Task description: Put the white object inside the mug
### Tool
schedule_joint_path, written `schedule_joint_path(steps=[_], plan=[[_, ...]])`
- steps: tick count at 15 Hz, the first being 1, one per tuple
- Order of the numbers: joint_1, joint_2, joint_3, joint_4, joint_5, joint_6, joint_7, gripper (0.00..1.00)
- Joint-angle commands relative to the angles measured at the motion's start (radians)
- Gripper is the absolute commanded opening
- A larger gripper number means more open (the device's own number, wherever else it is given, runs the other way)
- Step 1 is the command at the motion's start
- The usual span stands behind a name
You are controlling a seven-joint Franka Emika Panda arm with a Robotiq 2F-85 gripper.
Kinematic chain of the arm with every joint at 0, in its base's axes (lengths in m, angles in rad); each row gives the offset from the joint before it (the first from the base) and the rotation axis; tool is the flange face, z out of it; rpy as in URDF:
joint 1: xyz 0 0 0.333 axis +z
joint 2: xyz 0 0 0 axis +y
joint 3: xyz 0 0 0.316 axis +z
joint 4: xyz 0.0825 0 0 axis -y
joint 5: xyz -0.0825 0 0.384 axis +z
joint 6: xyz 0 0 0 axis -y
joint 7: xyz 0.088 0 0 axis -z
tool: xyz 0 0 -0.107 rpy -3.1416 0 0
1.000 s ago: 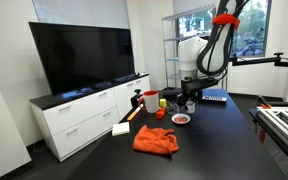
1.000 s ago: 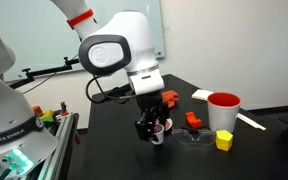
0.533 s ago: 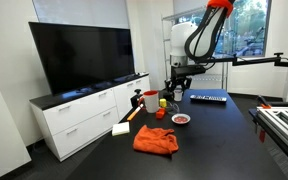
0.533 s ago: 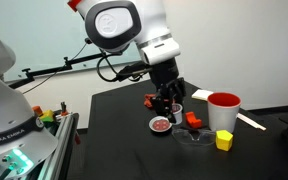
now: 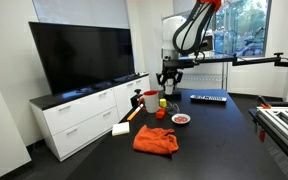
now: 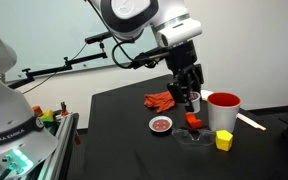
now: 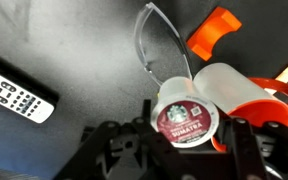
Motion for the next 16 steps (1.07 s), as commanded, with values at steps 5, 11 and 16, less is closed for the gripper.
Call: schedule_joint_path(steps=[5,11,16], plan=[[-0.022,0.074,0.021,0.151,0.085,-0.065,0.018,0.53],[-0.012,0.126,0.025,0.230,0.122,-0.074,0.035,0.52],[-0.004,0.151,0.034,0.277,0.139,-0.080,0.055,0.50]])
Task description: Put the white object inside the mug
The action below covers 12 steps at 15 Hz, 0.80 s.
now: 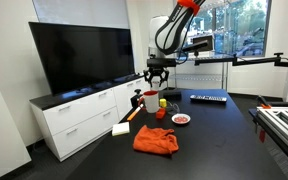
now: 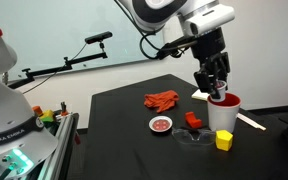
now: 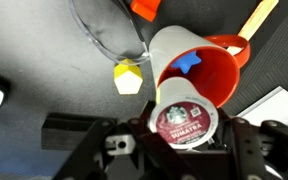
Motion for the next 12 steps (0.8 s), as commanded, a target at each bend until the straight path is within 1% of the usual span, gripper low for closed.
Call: schedule_joint_path(steps=[1,9,12], plan=[[0.002,0.014,0.006,0.053,0.030,-0.036,0.018,0.50],[0.003,0.067,0.006,0.090,0.043,-0.042,0.039,0.48],[0.001,0.078,0.007,0.106,0.051,-0.045,0.045,0.45]])
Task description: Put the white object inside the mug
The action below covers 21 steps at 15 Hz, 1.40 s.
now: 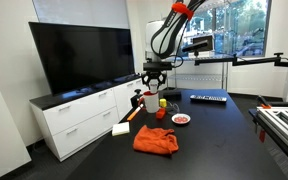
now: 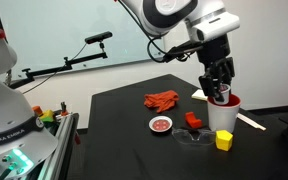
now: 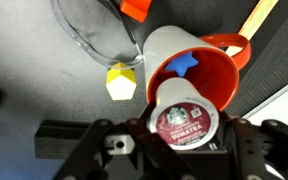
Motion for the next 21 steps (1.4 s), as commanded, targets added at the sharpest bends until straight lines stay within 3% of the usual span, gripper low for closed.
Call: schedule_joint_path(steps=[1,4,5,6,10,16,21], plan=[[-0.002,0.009,0.002,0.042,0.041,-0.028,0.006,0.44],[-0.001,0.017,0.001,0.052,0.049,-0.033,0.008,0.46],[0.000,0.018,0.001,0.053,0.051,-0.034,0.009,0.71],[0.000,0.020,0.001,0.054,0.052,-0.034,0.011,0.71],[0.000,0.021,0.001,0.055,0.061,-0.034,0.012,0.98],[-0.003,0.001,0.007,0.044,0.067,-0.040,0.001,1.00],[-0.018,-0.196,0.093,-0.179,0.094,-0.054,-0.210,1.00]])
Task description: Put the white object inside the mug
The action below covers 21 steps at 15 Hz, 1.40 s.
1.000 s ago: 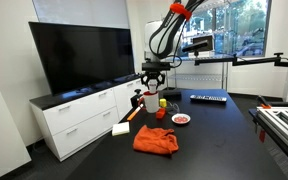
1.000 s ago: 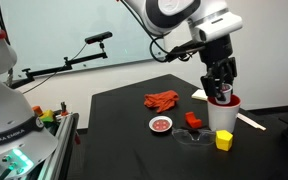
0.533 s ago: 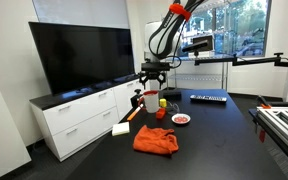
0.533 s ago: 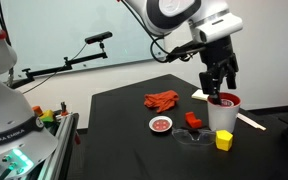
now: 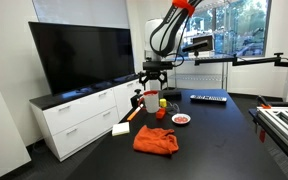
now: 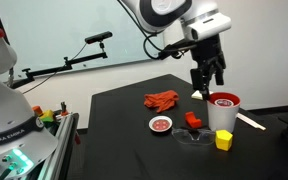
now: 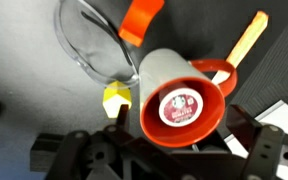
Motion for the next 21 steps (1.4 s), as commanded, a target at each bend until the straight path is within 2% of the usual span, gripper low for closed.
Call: schedule_joint_path(steps=[1,6,11,16,21], plan=[[-0.017,-0.201,0.070,-0.185,0.067,-0.046,-0.202,1.00],[-0.013,-0.397,0.112,-0.350,0.075,-0.181,-0.431,1.00],[-0.016,-0.495,0.122,-0.404,0.041,-0.298,-0.642,1.00],[-0.019,-0.523,0.129,-0.424,0.022,-0.307,-0.738,1.00],[-0.020,-0.527,0.133,-0.431,0.021,-0.301,-0.777,1.00]])
